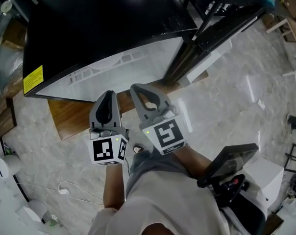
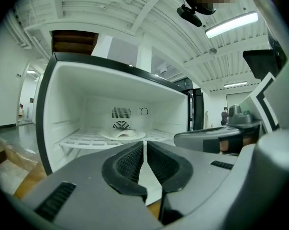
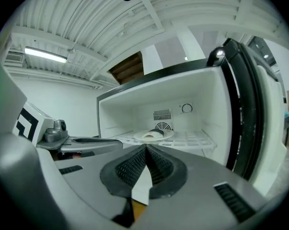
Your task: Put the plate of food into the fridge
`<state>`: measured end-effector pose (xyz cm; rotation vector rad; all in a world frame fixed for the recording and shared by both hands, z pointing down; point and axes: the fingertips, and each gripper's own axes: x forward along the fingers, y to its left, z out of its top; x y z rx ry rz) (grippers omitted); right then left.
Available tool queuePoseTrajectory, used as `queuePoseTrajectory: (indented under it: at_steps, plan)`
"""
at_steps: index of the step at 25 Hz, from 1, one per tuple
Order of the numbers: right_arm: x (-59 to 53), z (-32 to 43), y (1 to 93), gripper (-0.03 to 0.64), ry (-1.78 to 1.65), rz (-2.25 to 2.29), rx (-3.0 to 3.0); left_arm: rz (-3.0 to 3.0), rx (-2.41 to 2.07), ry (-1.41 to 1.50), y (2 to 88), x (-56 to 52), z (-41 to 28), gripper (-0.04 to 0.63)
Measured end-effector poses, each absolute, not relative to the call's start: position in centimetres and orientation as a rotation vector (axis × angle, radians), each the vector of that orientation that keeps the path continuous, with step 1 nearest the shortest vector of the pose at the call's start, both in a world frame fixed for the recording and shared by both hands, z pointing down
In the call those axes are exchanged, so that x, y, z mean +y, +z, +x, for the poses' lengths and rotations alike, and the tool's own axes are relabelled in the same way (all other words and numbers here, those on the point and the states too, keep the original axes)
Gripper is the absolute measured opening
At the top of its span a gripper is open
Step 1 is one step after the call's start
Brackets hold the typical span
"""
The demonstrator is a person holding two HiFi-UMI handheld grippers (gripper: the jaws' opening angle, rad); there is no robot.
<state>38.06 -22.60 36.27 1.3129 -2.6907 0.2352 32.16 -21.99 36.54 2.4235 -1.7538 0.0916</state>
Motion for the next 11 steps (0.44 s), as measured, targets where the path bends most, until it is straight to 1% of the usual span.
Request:
queuePoseTrajectory:
  at_steps: [5,11]
  plan:
    - [-16.3,38.4,35.7,0.018,0.117,1.398,-2.675,2.455,-1.732,0.056,36.4,-15.3,31.5,0.038]
    - [-0.7,37.4,35.7,0.018,0.200,1.441,-2.630,2.501,-1.679,0.091,36.0,0.5,30.2,0.038]
